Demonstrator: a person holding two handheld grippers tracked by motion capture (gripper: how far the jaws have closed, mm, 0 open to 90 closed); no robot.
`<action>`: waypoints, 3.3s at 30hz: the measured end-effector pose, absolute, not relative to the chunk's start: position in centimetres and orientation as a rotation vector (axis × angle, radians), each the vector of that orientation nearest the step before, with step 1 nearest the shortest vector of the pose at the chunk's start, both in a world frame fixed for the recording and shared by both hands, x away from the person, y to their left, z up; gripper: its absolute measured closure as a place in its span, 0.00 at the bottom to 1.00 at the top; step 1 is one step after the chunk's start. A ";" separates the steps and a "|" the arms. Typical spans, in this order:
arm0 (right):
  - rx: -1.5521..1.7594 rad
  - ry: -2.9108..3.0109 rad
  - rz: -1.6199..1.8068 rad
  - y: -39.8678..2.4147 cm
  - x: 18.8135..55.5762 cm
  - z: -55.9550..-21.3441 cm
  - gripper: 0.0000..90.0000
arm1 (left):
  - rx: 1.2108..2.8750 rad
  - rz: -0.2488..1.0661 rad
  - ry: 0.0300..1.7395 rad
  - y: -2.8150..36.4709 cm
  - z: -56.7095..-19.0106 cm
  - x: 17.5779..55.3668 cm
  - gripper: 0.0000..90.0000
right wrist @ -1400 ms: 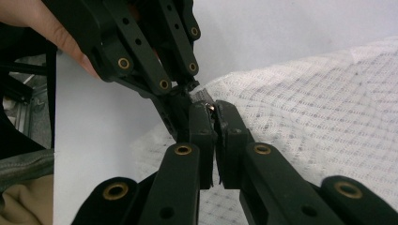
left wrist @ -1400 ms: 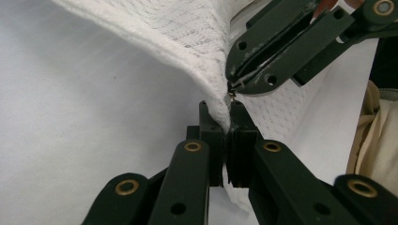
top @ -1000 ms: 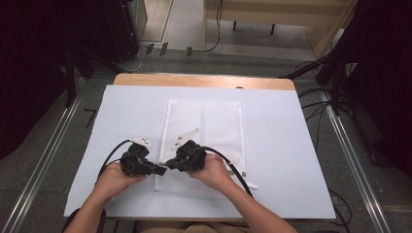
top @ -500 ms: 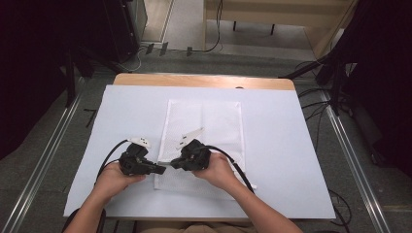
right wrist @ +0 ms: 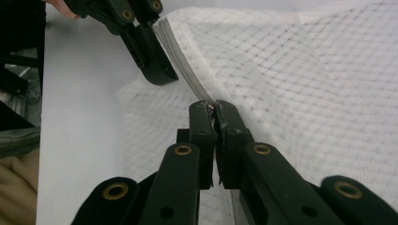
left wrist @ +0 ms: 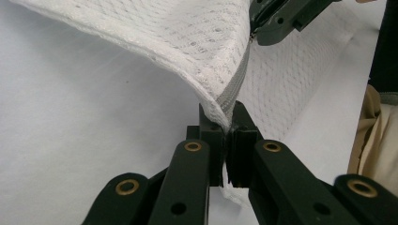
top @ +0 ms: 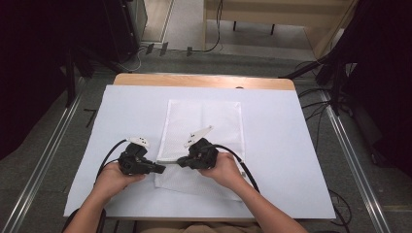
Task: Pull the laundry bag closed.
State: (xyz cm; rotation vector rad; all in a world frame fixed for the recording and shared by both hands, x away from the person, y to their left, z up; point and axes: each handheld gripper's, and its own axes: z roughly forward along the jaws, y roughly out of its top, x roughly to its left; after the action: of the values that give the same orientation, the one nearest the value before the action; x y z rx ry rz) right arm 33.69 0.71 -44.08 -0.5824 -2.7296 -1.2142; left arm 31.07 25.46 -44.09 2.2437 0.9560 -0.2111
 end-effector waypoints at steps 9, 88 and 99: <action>-0.595 -2.727 -1.221 -0.6 33.7 -44.2 0.98 | 2.251 -0.206 0.947 25.4 -44.1 31.0 0.98; -0.731 -2.754 -1.167 -7.2 33.7 -44.3 0.98 | 2.237 -0.174 0.952 26.1 -43.8 30.7 0.98; -0.738 -2.758 -1.166 -7.9 33.6 -44.3 0.98 | 2.238 -0.171 0.951 26.2 -43.8 30.7 0.98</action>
State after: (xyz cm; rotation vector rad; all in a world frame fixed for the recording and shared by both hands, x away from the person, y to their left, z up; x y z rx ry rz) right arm 33.61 -7.94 -44.31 -0.7383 -2.7580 -1.1661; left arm 30.66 26.17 -43.75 2.2376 0.9507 -0.1713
